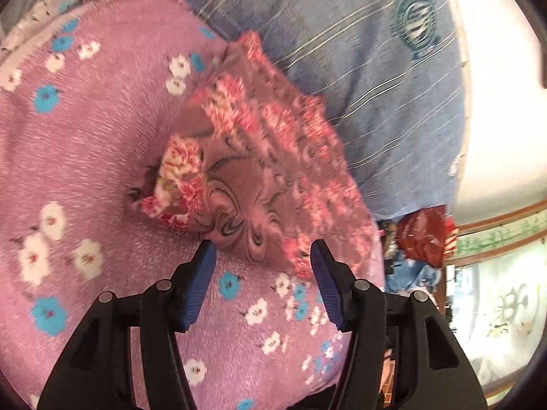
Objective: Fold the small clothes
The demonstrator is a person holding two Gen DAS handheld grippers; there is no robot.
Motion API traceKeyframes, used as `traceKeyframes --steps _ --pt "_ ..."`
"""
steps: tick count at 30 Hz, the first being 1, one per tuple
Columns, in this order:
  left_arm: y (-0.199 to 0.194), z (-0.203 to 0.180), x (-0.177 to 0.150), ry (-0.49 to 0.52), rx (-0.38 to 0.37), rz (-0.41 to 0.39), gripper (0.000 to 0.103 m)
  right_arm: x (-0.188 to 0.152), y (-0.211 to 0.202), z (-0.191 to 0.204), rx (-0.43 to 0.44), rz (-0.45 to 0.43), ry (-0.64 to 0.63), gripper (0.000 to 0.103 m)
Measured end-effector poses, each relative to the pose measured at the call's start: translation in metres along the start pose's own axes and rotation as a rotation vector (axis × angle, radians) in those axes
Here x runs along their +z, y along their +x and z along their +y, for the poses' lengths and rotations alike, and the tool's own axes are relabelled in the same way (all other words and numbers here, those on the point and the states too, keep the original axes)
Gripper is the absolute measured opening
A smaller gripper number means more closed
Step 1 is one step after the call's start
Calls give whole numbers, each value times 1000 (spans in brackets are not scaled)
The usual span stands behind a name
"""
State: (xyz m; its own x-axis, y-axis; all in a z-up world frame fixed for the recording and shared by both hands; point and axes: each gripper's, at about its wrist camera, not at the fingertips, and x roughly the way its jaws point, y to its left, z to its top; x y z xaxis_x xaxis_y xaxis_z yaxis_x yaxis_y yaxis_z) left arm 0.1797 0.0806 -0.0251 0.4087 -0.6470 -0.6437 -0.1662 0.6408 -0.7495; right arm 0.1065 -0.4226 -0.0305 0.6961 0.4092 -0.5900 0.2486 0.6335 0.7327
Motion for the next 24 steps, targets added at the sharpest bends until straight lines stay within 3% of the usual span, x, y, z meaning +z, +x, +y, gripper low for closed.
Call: traceKeyframes --steps 2,3,4,6,8,10,12,14,16,18,20,21,22,23,24 --pt "14 5 4 -41 30 10 55 1 5 5 30 -22 7 50" --pt "18 12 7 -88 20 14 52 4 13 9 31 -29 2 44" --pt "19 14 10 -122 7 10 40 7 20 12 42 -14 0 11" --pt "11 13 10 -151 -40 -13 18 14 20 23 56 -20 -10 10" --pt "0 10 7 -133 -32 -41 17 22 -5 40 104 -101 -75 9" --pt "-4 10 6 -112 58 -61 17 27 -21 46 79 -130 -130 8" --pt "2 19 6 -122 119 -38 16 26 -16 36 22 -101 -131 8" --pt "7 31 4 -155 141 6 7 18 10 10 -115 3 -112 8" --pt "-3 32 2 -138 121 13 7 9 9 0 -80 -3 -97 8" --pt "-21 19 4 -55 145 -22 7 9 -4 3 -89 -8 -72 16" --pt "-35 1 11 26 148 -49 14 16 -17 8 -99 -45 -89 16" --pt "-40 -10 18 64 159 -68 27 24 -23 13 -110 -81 -106 17" --pt "-42 -23 27 101 181 -88 48 34 -30 17 -120 -122 -120 19" --pt "-41 -38 40 145 219 -107 61 43 -31 21 -120 -137 -125 22" --pt "-37 -46 51 178 250 -119 79 56 -27 27 -120 -134 -127 30"
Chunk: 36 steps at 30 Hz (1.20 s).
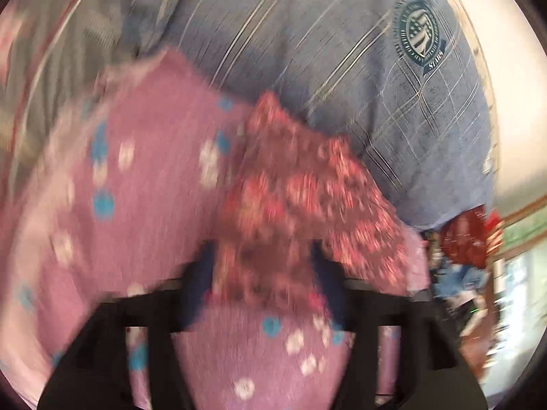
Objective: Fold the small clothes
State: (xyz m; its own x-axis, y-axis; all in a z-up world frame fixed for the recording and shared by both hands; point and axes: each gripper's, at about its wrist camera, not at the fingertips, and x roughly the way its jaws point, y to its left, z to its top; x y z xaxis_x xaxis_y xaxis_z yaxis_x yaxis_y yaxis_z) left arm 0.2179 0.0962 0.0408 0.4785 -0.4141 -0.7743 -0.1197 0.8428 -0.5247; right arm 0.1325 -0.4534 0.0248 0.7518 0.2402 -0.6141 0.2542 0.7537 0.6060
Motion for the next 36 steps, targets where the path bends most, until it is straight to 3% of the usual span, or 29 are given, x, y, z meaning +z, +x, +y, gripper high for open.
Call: traceKeyframes --steps 2,4,9,12,14,15,16,18,20,22,23,24,25,26,28,30,31,33,35,36 --pt "13 -13 26 52 43 -10 83 17 16 10 11 22 -2 41" --pt "37 -14 56 68 58 51 83 33 40 15 32 63 -6 46" --pt "111 6 95 -7 85 207 82 59 123 32 -7 144 3 47" --pt "138 4 101 -8 35 262 82 64 163 37 -42 210 -18 47" --pt "148 -4 100 28 -3 295 46 65 180 41 -31 243 -45 43" --pt "151 -12 100 79 15 308 15 66 182 45 -20 247 -70 20" --pt "150 -17 101 113 27 299 10 67 181 52 -3 238 -116 7" --pt "137 -21 107 131 2 201 6 71 161 61 103 147 -147 7" --pt "129 -11 115 80 -32 102 6 75 141 60 170 46 -125 6" --pt "137 2 118 40 81 68 4 76 143 49 155 23 -86 6" --pt "150 12 117 16 153 111 4 75 152 41 109 52 -73 6" --pt "156 19 114 -13 157 151 5 71 168 33 33 117 -68 6" --pt "152 22 113 -34 131 142 5 62 184 24 -83 209 -68 6" --pt "144 22 111 -40 108 128 5 58 182 22 -88 209 -67 5" --pt "119 15 107 -6 73 81 5 57 155 32 -95 123 -84 14" --pt "95 -1 96 64 44 49 8 54 130 43 -34 68 -104 14" --pt "88 -8 88 92 22 47 18 48 111 52 52 41 -118 14" --pt "81 -20 64 143 18 57 33 31 94 63 138 44 -149 17" --pt "89 -19 48 182 61 93 35 12 89 66 153 75 -187 20" --pt "100 -16 38 199 128 124 35 -1 91 65 134 102 -203 20"
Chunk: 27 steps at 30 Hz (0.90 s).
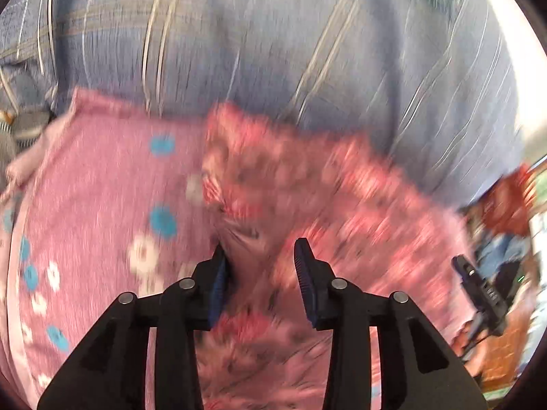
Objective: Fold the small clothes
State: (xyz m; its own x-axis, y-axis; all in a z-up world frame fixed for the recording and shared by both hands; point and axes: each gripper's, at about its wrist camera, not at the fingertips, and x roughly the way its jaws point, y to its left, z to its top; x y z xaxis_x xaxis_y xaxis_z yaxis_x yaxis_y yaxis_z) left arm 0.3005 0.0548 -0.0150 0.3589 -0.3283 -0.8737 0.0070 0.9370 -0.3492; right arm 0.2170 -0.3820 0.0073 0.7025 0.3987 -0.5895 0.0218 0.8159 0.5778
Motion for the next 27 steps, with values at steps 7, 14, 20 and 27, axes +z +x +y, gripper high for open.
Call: traceKeyframes --steps 7,14,20,27 --pt "-49 41 -30 -159 -115 -5 36 -46 -37 -3 -59 50 124 24" --pt "-70 54 -79 -182 -222 -4 60 -104 -43 50 23 125 51 37" --pt "-58 56 -110 -270 -325 28 61 -139 -14 53 131 218 220 40" --pt "-32 57 -118 -449 -466 89 70 -143 21 66 240 218 336 46"
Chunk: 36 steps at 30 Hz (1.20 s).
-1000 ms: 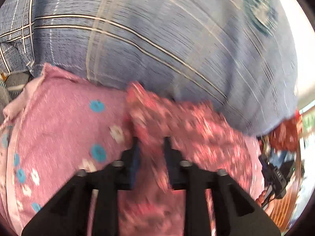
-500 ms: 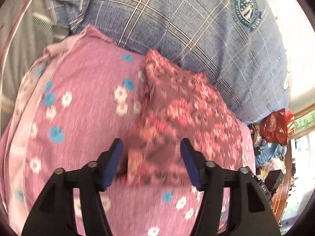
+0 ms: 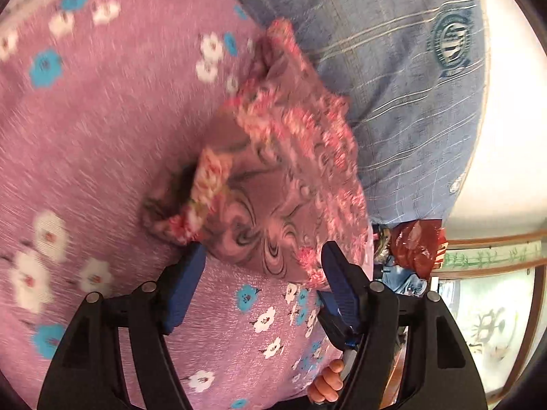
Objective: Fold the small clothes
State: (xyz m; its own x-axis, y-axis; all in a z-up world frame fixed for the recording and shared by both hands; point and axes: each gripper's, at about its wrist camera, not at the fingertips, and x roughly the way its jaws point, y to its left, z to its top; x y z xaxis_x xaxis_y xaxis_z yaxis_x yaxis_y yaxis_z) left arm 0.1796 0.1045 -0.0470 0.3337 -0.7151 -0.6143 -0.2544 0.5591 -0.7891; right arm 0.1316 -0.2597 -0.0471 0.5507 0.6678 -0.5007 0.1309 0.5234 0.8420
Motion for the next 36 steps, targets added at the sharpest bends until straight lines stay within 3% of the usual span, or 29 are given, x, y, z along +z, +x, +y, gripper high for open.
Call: traceKeyframes --steps 2,3,4,5,7,9,11,13,14,18,20,22,23,26,29,32,33,34,36 --pt "5 -5 0 11 23 -7 68 2 9 3 -9 -19 24 43" --pt "5 -8 2 21 43 -24 54 3 12 6 -14 -29 28 42" --pt "1 -12 4 34 85 -56 12 4 16 12 -21 -32 10 28" --pt "-2 -13 5 41 110 -70 4 5 17 15 -25 -36 -8 8" --pt "-14 -11 3 15 111 -88 4 3 5 22 0 -55 -39 4" --pt "-24 -8 -3 50 202 -126 1 -6 -8 32 -13 -56 -119 4" --pt "-22 8 -3 35 284 -121 0 -14 -9 24 -61 -29 -149 4" --pt "-24 26 -3 -32 194 -95 0 -16 3 -2 -105 28 -81 3" --pt "-29 29 -3 -50 168 -92 0 -16 3 -7 -75 24 -63 3" --pt "-54 17 -8 44 189 -129 0 -20 -15 10 -85 41 -139 10" --pt "-61 10 -7 79 173 -136 12 -21 -41 13 -99 -8 -185 10" --pt "-65 1 -4 89 152 -157 41 -16 -70 8 -114 -87 -180 11" --pt "-64 -6 -2 98 151 -168 44 -11 -85 3 -120 -139 -162 11" --pt "-52 -32 7 154 144 -172 46 14 -125 -9 -127 -294 -117 12" --pt "-27 -42 17 168 208 -157 47 35 -137 -15 -120 -352 -124 12" --pt "7 -20 27 100 299 -88 44 47 -118 -32 -217 -308 -142 13" --pt "5 -15 28 102 292 -97 39 50 -106 -46 -267 -255 -111 15" --pt "0 -14 28 104 272 -102 39 51 -97 -63 -260 -223 -73 3" --pt "-8 -11 29 92 250 -73 39 49 -107 -69 -221 -263 -30 0"
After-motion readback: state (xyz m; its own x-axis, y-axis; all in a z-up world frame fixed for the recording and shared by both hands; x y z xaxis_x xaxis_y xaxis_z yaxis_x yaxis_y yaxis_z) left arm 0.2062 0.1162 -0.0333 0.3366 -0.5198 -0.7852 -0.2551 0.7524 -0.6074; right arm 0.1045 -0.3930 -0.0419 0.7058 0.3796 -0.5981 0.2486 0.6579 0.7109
